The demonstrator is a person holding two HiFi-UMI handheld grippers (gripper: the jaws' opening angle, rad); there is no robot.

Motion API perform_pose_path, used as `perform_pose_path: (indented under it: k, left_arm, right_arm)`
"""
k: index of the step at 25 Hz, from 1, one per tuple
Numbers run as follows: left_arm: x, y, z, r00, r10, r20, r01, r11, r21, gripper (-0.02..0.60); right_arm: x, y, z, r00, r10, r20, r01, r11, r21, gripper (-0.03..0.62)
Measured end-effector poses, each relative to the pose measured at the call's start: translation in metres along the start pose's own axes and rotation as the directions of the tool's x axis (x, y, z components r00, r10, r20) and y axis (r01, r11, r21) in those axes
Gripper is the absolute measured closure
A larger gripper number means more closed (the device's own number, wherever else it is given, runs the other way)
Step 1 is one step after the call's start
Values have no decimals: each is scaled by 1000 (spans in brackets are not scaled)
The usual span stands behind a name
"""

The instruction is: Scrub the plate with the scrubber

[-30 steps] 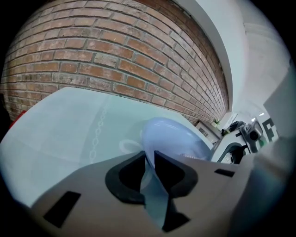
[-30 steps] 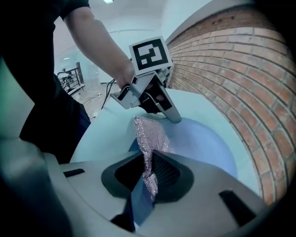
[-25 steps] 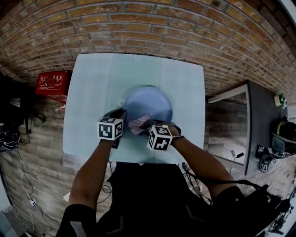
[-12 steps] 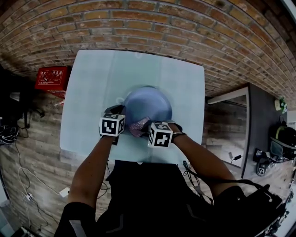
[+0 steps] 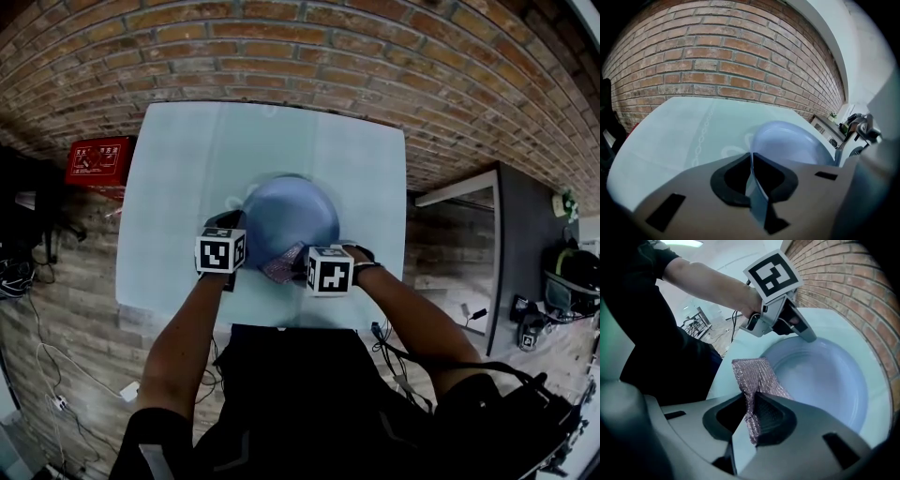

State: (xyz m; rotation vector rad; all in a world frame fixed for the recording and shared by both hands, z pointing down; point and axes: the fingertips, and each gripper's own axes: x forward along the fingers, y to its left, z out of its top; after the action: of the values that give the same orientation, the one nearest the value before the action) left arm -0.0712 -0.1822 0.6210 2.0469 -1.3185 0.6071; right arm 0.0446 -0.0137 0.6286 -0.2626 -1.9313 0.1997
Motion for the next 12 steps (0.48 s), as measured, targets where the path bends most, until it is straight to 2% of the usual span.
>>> perform_pose_path:
  k: [7, 12]
  left_arm:
    - [0, 2, -1, 1000, 8, 9, -7, 1000, -10, 555]
    - [1, 1, 0, 1000, 16, 18, -16, 1000, -10, 555]
  right_arm:
    - [-7, 6, -15, 999, 24, -37, -25, 1000, -10, 525]
    - [-20, 7, -36, 995, 71, -63, -69, 997, 39, 525]
